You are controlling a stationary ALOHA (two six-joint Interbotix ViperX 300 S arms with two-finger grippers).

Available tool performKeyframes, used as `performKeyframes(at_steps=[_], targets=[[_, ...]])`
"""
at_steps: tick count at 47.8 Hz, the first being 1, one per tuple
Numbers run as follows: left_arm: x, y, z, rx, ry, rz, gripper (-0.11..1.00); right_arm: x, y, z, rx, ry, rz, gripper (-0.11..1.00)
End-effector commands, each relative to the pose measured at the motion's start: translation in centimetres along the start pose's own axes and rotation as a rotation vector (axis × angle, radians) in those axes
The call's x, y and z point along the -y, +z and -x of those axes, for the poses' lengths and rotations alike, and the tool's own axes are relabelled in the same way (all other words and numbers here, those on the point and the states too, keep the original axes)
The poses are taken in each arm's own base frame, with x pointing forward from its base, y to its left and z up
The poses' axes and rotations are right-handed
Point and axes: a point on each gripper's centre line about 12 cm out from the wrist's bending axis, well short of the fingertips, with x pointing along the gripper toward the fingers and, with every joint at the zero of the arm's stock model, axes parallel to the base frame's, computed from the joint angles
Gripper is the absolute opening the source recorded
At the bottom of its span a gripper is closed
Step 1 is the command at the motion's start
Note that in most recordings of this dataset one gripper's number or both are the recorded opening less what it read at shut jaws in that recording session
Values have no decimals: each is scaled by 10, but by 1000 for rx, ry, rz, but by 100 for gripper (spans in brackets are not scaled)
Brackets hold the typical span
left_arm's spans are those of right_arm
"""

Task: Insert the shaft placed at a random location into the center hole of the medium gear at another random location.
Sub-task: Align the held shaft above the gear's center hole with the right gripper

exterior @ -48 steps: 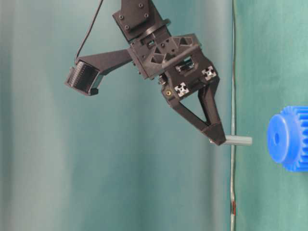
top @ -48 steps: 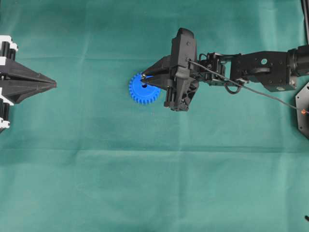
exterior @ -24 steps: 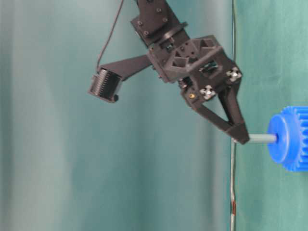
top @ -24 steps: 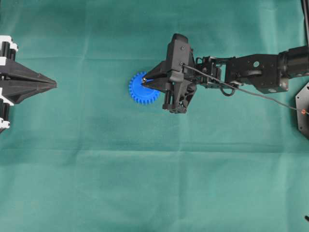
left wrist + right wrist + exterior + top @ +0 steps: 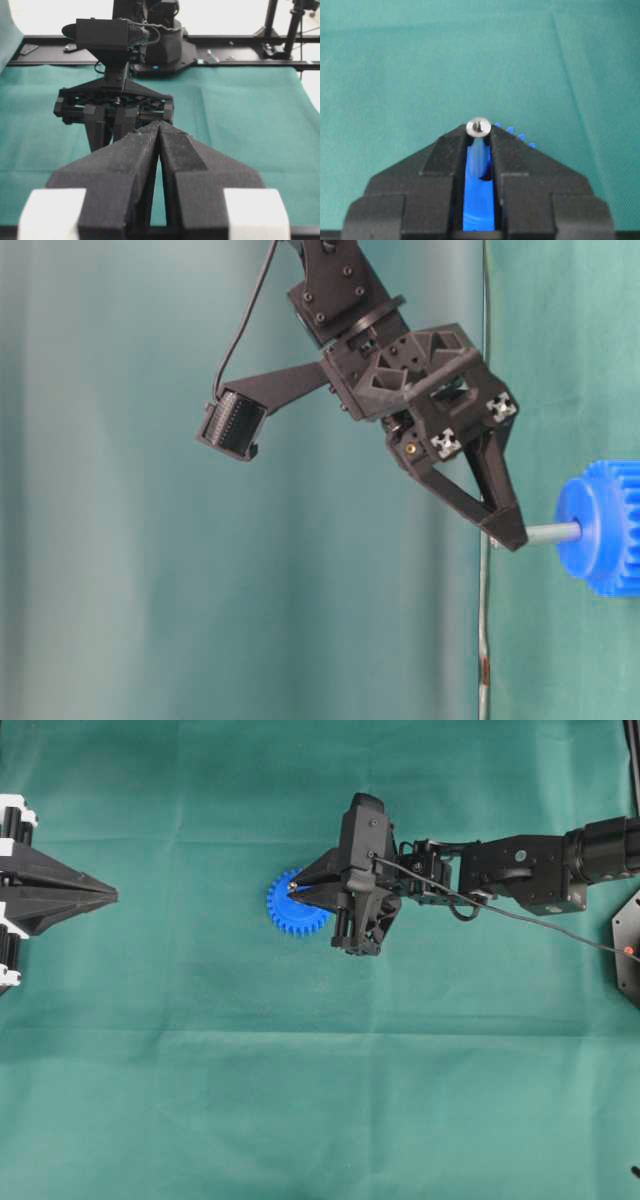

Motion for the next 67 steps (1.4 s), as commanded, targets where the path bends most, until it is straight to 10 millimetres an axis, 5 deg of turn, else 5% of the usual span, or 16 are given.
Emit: performKeyframes(at_steps=[1, 37, 67], targets=[[0, 8, -2, 17, -2, -3, 0, -1, 10, 1, 29, 1, 1, 14], [0, 7, -2, 14, -2, -3, 0, 1, 29, 22, 97, -3, 6, 14], [0, 7, -2, 14, -2, -2, 0, 10, 8, 4, 71, -22, -4, 14]])
